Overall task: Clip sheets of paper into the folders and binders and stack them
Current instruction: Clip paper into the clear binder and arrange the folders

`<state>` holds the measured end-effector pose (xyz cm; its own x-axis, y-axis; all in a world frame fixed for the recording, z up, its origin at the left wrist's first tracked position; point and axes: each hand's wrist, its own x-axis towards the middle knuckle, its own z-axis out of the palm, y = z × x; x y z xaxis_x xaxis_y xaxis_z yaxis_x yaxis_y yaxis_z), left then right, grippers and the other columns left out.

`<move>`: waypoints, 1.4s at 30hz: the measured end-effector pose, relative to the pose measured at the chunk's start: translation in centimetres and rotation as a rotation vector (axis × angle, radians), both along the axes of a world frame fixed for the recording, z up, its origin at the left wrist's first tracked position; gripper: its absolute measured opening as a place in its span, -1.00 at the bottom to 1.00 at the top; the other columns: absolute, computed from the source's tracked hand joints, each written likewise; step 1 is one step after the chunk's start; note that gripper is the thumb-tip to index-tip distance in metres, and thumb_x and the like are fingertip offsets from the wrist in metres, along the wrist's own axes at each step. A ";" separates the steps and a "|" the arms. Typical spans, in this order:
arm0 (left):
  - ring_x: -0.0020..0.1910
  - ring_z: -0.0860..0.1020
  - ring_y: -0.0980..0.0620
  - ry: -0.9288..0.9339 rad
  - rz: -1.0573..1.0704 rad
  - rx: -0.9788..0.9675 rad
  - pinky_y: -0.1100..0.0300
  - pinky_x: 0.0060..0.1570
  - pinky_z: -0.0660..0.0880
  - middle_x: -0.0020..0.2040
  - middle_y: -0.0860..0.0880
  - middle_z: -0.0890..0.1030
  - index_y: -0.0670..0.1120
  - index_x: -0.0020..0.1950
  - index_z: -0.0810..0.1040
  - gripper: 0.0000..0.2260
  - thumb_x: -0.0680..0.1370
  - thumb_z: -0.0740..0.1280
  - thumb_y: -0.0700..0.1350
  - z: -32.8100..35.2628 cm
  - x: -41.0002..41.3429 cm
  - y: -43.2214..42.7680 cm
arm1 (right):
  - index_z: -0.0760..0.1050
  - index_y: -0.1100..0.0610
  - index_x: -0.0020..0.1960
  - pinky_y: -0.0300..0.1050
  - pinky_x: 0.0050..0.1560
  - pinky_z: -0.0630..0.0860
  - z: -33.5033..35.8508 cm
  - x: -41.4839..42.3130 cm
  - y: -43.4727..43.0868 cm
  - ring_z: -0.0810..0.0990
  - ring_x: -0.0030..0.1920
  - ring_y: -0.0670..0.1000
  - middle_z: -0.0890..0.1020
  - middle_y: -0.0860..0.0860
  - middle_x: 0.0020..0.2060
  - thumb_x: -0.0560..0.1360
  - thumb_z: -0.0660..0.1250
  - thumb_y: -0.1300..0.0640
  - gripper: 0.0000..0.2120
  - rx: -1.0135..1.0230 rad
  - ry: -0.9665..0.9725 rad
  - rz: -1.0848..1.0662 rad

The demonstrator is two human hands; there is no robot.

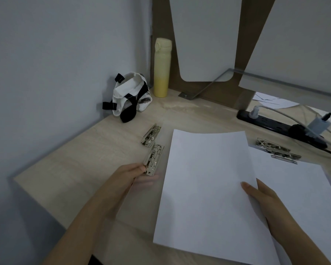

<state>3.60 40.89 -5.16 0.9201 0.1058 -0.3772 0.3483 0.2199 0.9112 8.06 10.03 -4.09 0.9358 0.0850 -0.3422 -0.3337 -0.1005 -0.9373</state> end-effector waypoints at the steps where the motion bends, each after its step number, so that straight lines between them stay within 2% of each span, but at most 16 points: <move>1: -0.02 0.67 0.05 -0.018 0.008 0.036 0.31 -0.09 0.60 -0.01 -0.14 0.71 -0.23 0.03 0.61 -0.78 0.59 0.18 -0.20 -0.1 -0.1 -0.1 | 0.56 0.07 0.03 -0.10 -0.25 0.55 -0.1 0.0 0.0 0.71 -0.26 0.00 0.73 0.00 -0.21 0.53 0.24 0.16 -0.84 -0.004 0.001 -0.002; 3: -0.09 0.67 0.11 -0.062 0.038 0.117 0.36 -0.15 0.58 -0.03 -0.09 0.72 -0.24 0.04 0.60 -0.79 0.59 0.19 -0.21 -0.4 -0.1 -0.4 | 0.56 0.07 0.05 -0.08 -0.25 0.55 -0.1 0.0 0.0 0.70 -0.26 0.01 0.73 0.03 -0.17 0.53 0.24 0.16 -0.84 -0.004 0.001 -0.007; 7: -0.31 0.62 0.23 -0.121 0.052 0.181 0.44 -0.33 0.50 -0.26 0.07 0.69 -0.17 -0.02 0.60 -0.82 0.58 0.20 -0.24 -0.5 -0.3 -0.7 | 0.56 0.06 0.01 -0.13 -0.30 0.55 -0.1 0.0 0.1 0.70 -0.30 -0.03 0.72 -0.01 -0.22 0.53 0.23 0.17 -0.85 -0.003 -0.002 -0.008; 9: -0.33 0.61 0.23 -0.134 0.041 0.185 0.45 -0.35 0.47 -0.27 0.07 0.67 -0.15 -0.06 0.60 -0.83 0.58 0.21 -0.23 -0.7 -0.4 -0.6 | 0.56 0.05 0.00 -0.17 -0.34 0.56 -0.1 0.0 0.1 0.70 -0.32 -0.04 0.72 -0.03 -0.25 0.53 0.23 0.17 -0.86 -0.009 -0.001 -0.007; 11: -0.21 0.66 0.16 -0.119 0.026 0.124 0.38 -0.24 0.53 -0.16 0.01 0.71 -0.14 -0.01 0.61 -0.83 0.57 0.23 -0.15 -0.6 -0.5 -0.5 | 0.56 0.07 0.03 -0.14 -0.31 0.55 0.1 -0.1 0.1 0.70 -0.31 -0.03 0.72 0.01 -0.19 0.53 0.23 0.17 -0.85 -0.026 -0.004 -0.008; 14: 0.08 0.64 -0.05 -0.006 0.002 -0.078 0.08 0.14 0.50 0.06 -0.13 0.69 -0.09 0.15 0.60 -0.63 0.52 0.24 0.11 -0.5 0.0 -0.4 | 0.54 0.14 0.12 -0.05 -0.21 0.54 0.2 -0.2 0.1 0.68 -0.19 0.11 0.69 0.12 -0.06 0.53 0.23 0.17 -0.80 -0.042 0.002 -0.009; 18: 0.05 0.61 -0.19 0.055 0.014 -0.125 -0.08 0.16 0.50 0.09 -0.22 0.64 -0.16 0.15 0.59 -0.43 0.40 0.31 0.27 0.4 2.1 -0.7 | 0.55 0.15 0.12 -0.01 -0.14 0.55 0.3 -0.2 0.0 0.67 -0.13 0.13 0.70 0.13 -0.07 0.53 0.23 0.17 -0.79 -0.050 0.005 -0.005; 20: -0.15 0.63 -0.05 0.007 0.039 0.039 0.05 -0.07 0.54 -0.08 -0.12 0.66 -0.12 -0.05 0.56 -0.52 0.46 0.23 0.29 1.4 3.5 -1.0 | 0.56 0.12 0.08 -0.02 -0.16 0.55 0.3 -0.2 0.1 0.69 -0.18 0.09 0.72 0.10 -0.10 0.53 0.23 0.18 -0.81 -0.047 0.000 -0.009; 22: -0.18 0.51 0.01 -0.022 0.064 0.246 0.17 -0.24 0.43 -0.14 -0.05 0.53 -0.05 -0.05 0.45 -0.59 0.50 0.12 0.28 2.5 4.5 -1.2 | 0.56 0.13 0.08 -0.01 -0.14 0.55 0.3 -0.2 0.0 0.68 -0.13 0.13 0.71 0.13 -0.07 0.53 0.23 0.19 -0.81 -0.048 0.004 -0.014; 25: -0.13 0.47 -0.04 -0.032 0.018 0.365 0.17 -0.22 0.40 -0.17 -0.07 0.47 -0.01 -0.19 0.41 -0.63 0.55 0.05 0.25 3.5 6.4 -1.1 | 0.56 0.15 0.10 0.02 -0.10 0.55 0.2 -0.1 -0.1 0.66 -0.05 0.20 0.71 0.15 -0.06 0.52 0.24 0.17 -0.80 -0.052 0.017 -0.010; 28: -0.26 0.47 -0.01 -0.019 0.014 0.510 0.16 -0.22 0.38 -0.23 -0.09 0.48 -0.07 -0.19 0.41 -0.56 0.56 0.00 0.26 3.3 8.1 -1.3 | 0.57 0.13 0.09 0.04 -0.07 0.56 0.1 -0.1 -0.2 0.68 -0.07 0.19 0.72 0.11 -0.10 0.52 0.24 0.16 -0.80 -0.067 0.017 -0.014; 32: -0.27 0.44 0.00 -0.043 0.132 0.702 0.13 -0.27 0.31 -0.31 -0.02 0.46 -0.12 -0.28 0.37 -0.56 0.57 0.08 0.21 1.2 9.1 -1.5 | 0.58 0.10 0.06 0.03 -0.08 0.55 0.1 -0.2 0.0 0.68 -0.09 0.17 0.73 0.08 -0.13 0.53 0.24 0.16 -0.82 -0.076 0.021 -0.021; 34: -0.17 0.48 -0.02 -0.042 0.166 0.731 0.14 -0.18 0.32 -0.26 0.01 0.49 -0.08 -0.24 0.43 -0.67 0.57 0.15 0.12 0.3 9.1 -1.5 | 0.58 0.09 0.05 0.04 -0.07 0.55 0.2 -0.2 0.0 0.67 -0.08 0.17 0.73 0.08 -0.14 0.53 0.24 0.17 -0.83 -0.085 0.020 -0.034; 37: 0.01 0.53 -0.02 -0.063 0.125 0.584 0.15 0.02 0.39 -0.01 -0.03 0.58 -0.10 0.05 0.55 -0.77 0.57 0.21 0.01 -0.6 8.9 -1.1 | 0.58 0.08 0.01 0.01 -0.12 0.55 0.4 -0.3 0.1 0.68 -0.15 0.12 0.74 0.03 -0.21 0.53 0.24 0.17 -0.84 -0.076 0.027 -0.047; 40: 0.09 0.58 -0.05 -0.078 0.097 0.426 0.01 0.24 0.44 0.05 -0.05 0.64 0.00 0.02 0.59 -0.83 0.55 0.23 -0.01 -1.3 8.2 -0.3 | 0.59 0.08 0.00 -0.04 -0.21 0.54 0.6 -0.5 0.5 0.70 -0.24 0.04 0.74 0.01 -0.22 0.52 0.24 0.16 -0.84 -0.036 0.037 -0.045; 42: 0.12 0.57 -0.03 -0.091 0.077 0.401 0.06 0.26 0.42 0.05 -0.02 0.64 0.05 -0.04 0.59 -0.86 0.56 0.23 -0.05 -1.2 7.9 -0.1 | 0.58 0.06 0.01 -0.05 -0.21 0.53 0.5 -0.7 1.2 0.69 -0.21 0.04 0.74 -0.01 -0.22 0.52 0.24 0.16 -0.84 -0.003 0.048 -0.054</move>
